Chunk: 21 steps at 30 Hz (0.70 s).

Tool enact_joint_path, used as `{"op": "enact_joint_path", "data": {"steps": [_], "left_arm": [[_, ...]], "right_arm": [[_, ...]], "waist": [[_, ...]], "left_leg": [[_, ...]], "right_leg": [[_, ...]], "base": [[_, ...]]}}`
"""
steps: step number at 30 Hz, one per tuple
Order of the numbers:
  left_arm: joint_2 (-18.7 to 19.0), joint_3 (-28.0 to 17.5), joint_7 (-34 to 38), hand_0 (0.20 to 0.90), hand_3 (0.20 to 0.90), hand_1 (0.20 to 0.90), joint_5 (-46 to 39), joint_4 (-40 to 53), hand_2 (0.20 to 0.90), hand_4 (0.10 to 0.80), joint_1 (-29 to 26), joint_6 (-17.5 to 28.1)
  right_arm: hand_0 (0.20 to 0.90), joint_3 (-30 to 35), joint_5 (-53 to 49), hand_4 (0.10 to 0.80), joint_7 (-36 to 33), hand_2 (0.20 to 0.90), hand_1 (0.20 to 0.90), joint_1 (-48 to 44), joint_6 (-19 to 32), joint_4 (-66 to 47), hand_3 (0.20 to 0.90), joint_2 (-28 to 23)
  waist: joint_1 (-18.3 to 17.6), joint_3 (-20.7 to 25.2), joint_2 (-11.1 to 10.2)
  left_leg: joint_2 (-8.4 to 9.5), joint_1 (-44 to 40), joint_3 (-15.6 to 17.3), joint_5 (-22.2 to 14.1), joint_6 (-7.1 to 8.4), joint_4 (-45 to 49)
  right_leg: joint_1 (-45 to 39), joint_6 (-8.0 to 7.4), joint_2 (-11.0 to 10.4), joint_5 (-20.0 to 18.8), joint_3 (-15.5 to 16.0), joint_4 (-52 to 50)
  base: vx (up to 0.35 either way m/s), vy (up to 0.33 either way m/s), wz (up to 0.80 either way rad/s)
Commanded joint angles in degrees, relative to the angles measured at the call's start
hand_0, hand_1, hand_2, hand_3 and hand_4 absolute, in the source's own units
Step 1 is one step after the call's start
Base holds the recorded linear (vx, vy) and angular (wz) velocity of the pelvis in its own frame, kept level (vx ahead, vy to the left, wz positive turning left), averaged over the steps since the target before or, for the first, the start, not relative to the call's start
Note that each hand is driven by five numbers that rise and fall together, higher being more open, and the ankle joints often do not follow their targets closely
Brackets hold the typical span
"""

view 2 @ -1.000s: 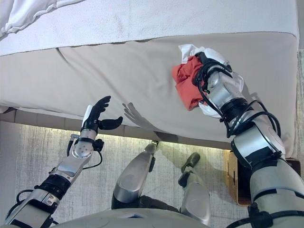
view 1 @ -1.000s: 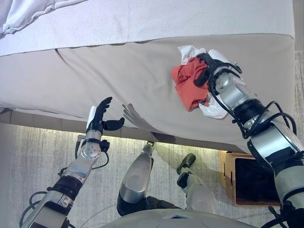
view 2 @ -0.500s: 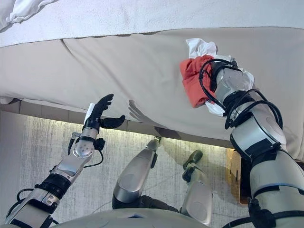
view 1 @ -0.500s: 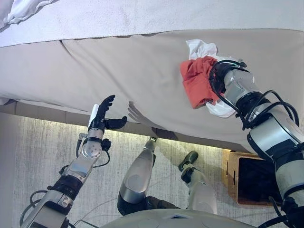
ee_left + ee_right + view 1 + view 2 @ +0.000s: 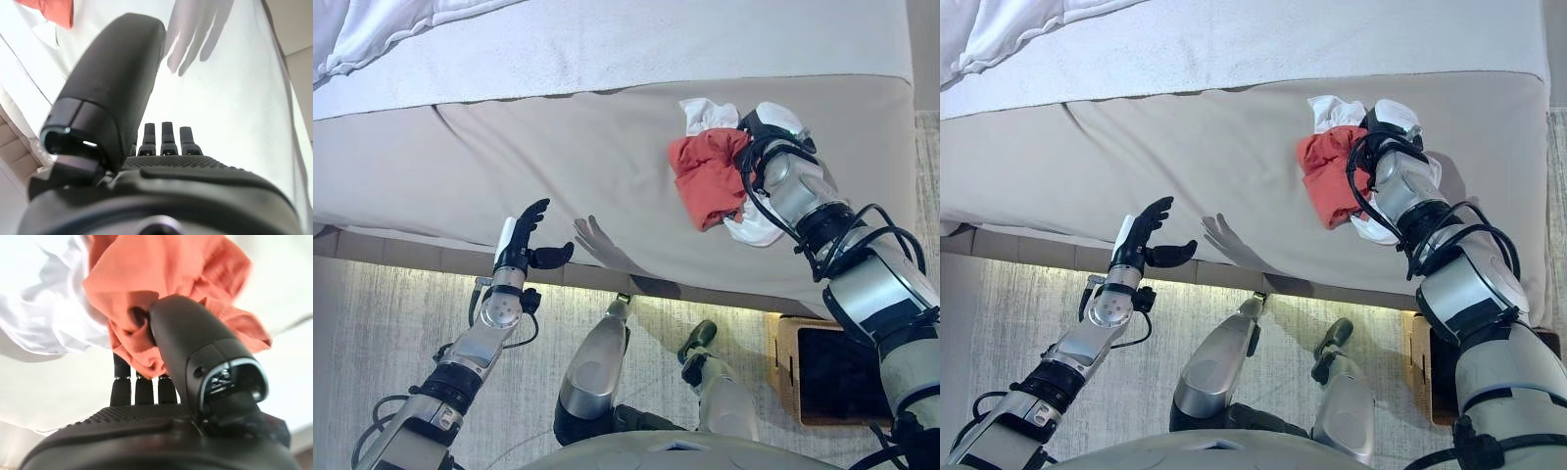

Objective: Pick up the clothes from the bed and place them into the basket

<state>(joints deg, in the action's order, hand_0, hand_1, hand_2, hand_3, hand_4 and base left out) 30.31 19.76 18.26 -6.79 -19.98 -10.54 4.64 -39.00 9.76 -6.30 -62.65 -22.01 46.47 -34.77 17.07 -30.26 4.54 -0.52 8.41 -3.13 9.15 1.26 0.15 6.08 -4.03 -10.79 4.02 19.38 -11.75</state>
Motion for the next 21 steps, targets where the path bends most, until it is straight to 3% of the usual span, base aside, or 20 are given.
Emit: {"op": "enact_joint_path", "data": {"steps": [1, 10, 21], "left_arm": [[2.59, -2.18, 1.61, 0.900, 0.900, 0.900, 2.42, 3.70, 0.900, 0.800, 1.93, 1.81], [2.00, -2.36, 1.19, 0.900, 0.900, 0.900, 3.53, 1.71, 0.900, 0.800, 3.58, 0.04], [1.29, -2.23, 0.50, 0.900, 0.900, 0.900, 3.82, -0.82, 0.900, 0.800, 5.22, 0.80]], "right_arm": [[0.300, 0.18, -2.10, 0.100, -7.39, 0.300, 0.300, -2.05, 3.50, -5.56, 0.200, -3.72], [0.300, 7.29, -5.48, 0.100, -12.86, 0.300, 0.300, 3.31, 6.92, -12.08, 0.200, -6.21], [0.300, 12.66, -9.12, 0.100, -15.77, 0.300, 0.300, 3.68, 10.08, -15.57, 0.200, -10.45]], "waist": [[-1.28, 6.28, -4.25], [-4.32, 12.99, -4.82], [-7.10, 18.98, -5.12]], "left_leg": [[-1.38, -2.28, 2.71, -8.68, -1.03, 3.05], [-1.72, -7.28, 4.84, -10.83, -1.20, 3.92], [-3.08, -12.20, 7.15, -9.48, -0.27, -1.44]], "right_leg": [[-3.71, -0.63, -2.02, -3.00, -1.72, 3.79], [-8.82, -0.77, -1.92, -3.00, -3.82, 5.37], [-12.03, -1.20, -0.36, -3.72, -4.73, 9.02]], "base": [[0.050, -0.008, -0.12], [0.062, -0.003, -0.13], [0.004, 0.002, -0.13]]}}
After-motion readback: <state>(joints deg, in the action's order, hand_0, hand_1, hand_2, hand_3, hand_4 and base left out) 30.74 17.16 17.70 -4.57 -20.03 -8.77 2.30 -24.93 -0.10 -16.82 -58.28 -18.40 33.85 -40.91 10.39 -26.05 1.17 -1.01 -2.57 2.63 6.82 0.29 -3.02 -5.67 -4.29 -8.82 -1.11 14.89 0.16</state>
